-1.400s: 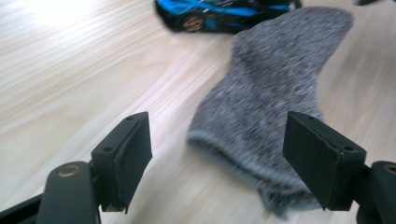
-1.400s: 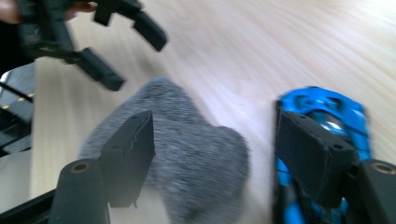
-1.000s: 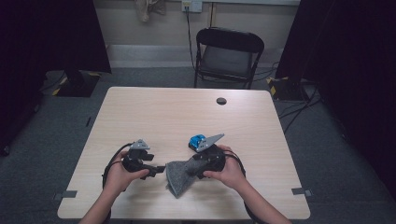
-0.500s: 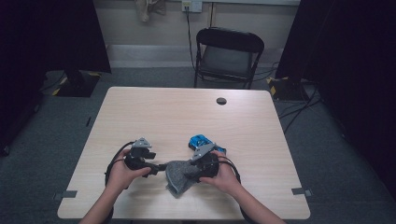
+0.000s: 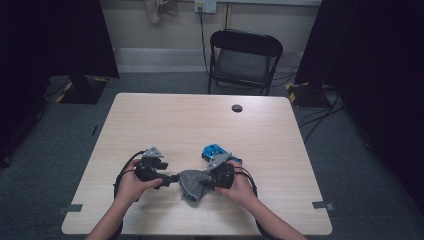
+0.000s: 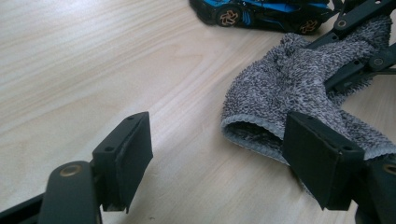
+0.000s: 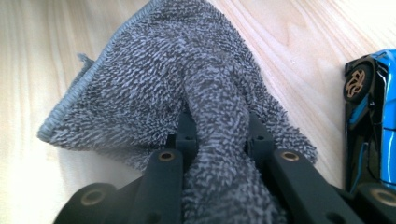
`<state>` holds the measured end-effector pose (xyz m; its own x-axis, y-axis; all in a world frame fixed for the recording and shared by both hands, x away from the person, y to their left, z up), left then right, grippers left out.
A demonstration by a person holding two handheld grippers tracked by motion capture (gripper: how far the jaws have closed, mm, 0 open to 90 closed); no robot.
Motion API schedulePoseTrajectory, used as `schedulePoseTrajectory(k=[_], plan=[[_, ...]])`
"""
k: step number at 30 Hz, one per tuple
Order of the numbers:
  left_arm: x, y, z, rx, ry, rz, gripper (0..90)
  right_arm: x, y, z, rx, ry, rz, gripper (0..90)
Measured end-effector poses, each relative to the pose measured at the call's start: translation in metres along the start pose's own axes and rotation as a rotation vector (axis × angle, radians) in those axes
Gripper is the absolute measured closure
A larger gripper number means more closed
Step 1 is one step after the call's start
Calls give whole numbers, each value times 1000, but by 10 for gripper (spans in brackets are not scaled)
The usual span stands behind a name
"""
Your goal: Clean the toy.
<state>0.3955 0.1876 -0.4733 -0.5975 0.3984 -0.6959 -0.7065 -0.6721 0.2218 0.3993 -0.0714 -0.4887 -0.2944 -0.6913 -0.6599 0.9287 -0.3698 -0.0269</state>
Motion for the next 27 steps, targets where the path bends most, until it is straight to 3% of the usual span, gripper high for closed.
schedulePoseTrajectory(k=[6, 14, 21, 27], plan=[[-9, 0, 4, 0, 37, 5, 236, -7, 1, 14, -12, 0, 11, 739], [-27, 4, -6, 15, 35, -4, 219, -7, 15, 59, 19, 33, -1, 739], [-50, 16, -25, 27, 27, -50, 210, 16, 31, 94, 53, 45, -39, 738], [-71, 26, -47, 45, 44, -71, 207, 39, 36, 112, 68, 41, -63, 737]])
Point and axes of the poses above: each handheld gripper's, and its own axes: z roughly backward along the jaws, x roughly out of its underside, y roughly to its right, the point moved 1 cm from there along -z, roughly forward along the jaws
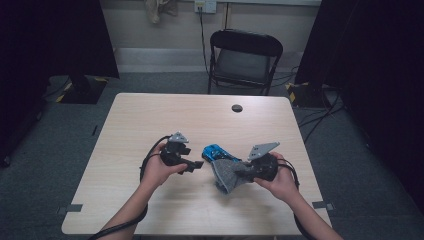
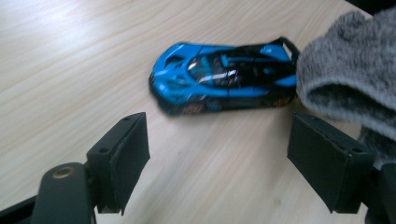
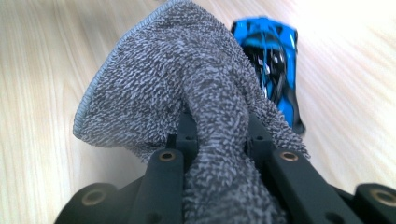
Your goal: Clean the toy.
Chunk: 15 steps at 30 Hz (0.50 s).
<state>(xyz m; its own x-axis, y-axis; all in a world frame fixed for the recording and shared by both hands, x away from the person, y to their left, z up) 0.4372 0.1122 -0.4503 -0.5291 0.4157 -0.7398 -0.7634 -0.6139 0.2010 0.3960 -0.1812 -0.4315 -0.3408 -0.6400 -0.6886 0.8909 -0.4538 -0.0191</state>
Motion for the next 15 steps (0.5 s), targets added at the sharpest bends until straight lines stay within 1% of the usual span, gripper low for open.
schedulePoseTrajectory(k=[2, 3, 4, 5, 7, 9, 12, 13, 15], plan=[[-5, 3, -9, 6, -3, 1, 207, 8, 1, 4, 5, 0, -10, 737], [-8, 4, -13, 2, -5, -7, 207, 12, 2, 6, 3, -1, -13, 737], [-10, 6, -18, 6, -4, -6, 207, 15, 3, 8, 3, 1, -15, 737], [-12, 8, -22, 8, -12, -11, 206, 19, 3, 10, 3, 1, -22, 736], [-16, 11, -31, 13, -24, -24, 206, 26, 4, 13, -6, 10, -30, 736], [-19, 14, -39, 16, -27, -25, 206, 33, 4, 15, -9, 4, -34, 735], [-24, 16, -49, 23, -28, -29, 207, 43, 4, 16, -11, 8, -48, 735], [-25, 17, -52, 32, -27, -27, 206, 46, 4, 17, -11, 6, -53, 734], [-27, 19, -58, 34, -36, -38, 206, 51, 5, 18, -11, 3, -58, 734]])
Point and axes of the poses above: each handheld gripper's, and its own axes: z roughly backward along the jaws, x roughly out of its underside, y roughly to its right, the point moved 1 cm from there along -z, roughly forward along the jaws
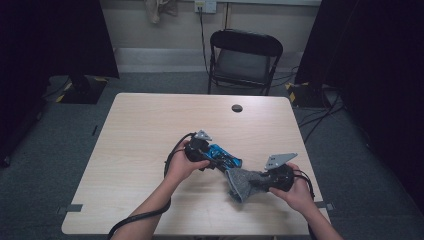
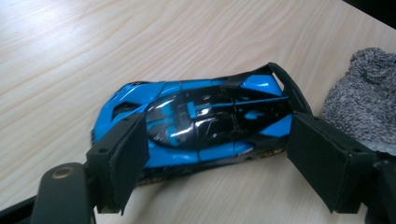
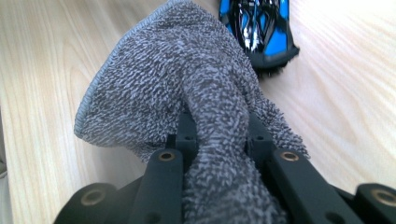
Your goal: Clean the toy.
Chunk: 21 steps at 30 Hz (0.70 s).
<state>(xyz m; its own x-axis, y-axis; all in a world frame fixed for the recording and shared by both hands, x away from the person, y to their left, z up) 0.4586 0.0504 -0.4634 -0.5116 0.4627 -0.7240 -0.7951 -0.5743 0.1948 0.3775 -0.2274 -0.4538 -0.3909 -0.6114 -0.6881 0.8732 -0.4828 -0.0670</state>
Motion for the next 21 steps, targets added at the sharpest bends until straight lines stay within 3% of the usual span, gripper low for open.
schedulePoseTrajectory(k=[6, 9, 14, 18, 21], plan=[[-6, 4, -19, 5, -7, -5, 202, 14, 5, -3, 5, -42, -6, 733], [-6, 5, -27, -17, 16, -10, 175, 19, 9, -10, 7, -64, -15, 731], [-3, 4, -30, -48, 22, -41, 154, 18, 11, -18, 15, -65, -18, 727], [1, -1, -29, -73, 24, -43, 149, 15, 15, -23, 13, -71, -29, 725], [2, -2, -26, -68, 26, -51, 164, 14, 18, -23, 19, -68, -44, 723]])
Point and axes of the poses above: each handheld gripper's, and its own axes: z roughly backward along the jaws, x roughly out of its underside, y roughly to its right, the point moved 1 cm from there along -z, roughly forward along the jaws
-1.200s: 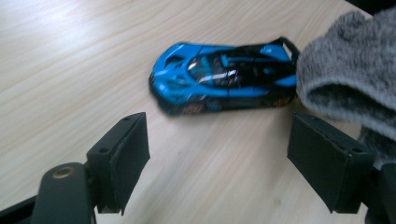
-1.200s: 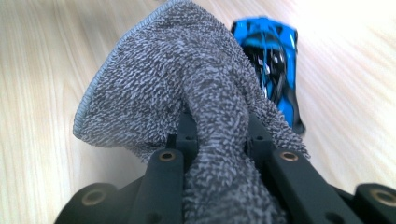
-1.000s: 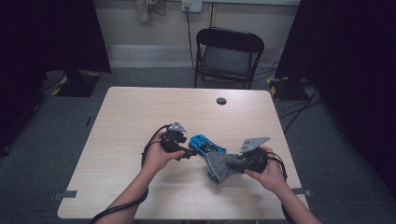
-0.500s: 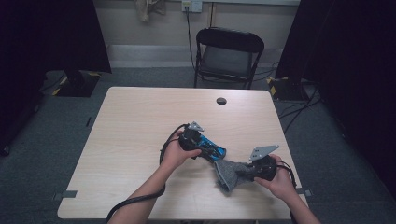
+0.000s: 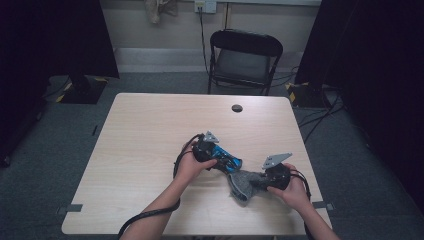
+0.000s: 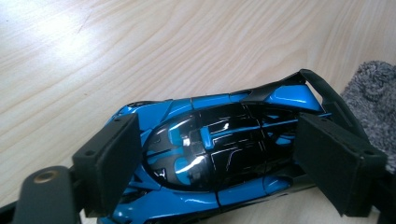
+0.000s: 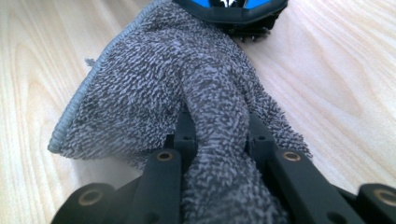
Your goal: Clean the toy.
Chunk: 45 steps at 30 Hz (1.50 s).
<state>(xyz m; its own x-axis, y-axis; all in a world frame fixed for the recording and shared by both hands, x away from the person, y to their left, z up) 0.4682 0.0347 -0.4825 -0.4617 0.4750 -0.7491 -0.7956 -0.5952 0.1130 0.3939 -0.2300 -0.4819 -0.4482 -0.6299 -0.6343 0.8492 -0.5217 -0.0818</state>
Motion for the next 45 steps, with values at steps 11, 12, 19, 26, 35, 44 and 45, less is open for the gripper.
schedulePoseTrajectory(k=[11, 12, 19, 26, 35, 44, 45], plan=[[2, 2, -3, -2, -1, -57, 130, -2, 2, -1, 2, -7, -9, 718], [3, 2, -3, -1, 1, -58, 128, -2, 3, -2, 0, -6, -15, 718], [6, 3, -3, -4, 24, -63, 126, -6, 12, -2, 26, -15, -39, 719], [6, 4, -3, -5, 29, -62, 125, -11, 24, -5, 79, 3, -87, 720], [6, 4, -3, -4, 31, -58, 125, -19, 32, -12, 131, 23, -118, 721], [6, 3, -3, -7, 31, -60, 125, -27, 39, -16, 202, 38, -150, 722], [6, 3, -3, -7, 31, -60, 124, -28, 40, -16, 196, 37, -153, 722]])
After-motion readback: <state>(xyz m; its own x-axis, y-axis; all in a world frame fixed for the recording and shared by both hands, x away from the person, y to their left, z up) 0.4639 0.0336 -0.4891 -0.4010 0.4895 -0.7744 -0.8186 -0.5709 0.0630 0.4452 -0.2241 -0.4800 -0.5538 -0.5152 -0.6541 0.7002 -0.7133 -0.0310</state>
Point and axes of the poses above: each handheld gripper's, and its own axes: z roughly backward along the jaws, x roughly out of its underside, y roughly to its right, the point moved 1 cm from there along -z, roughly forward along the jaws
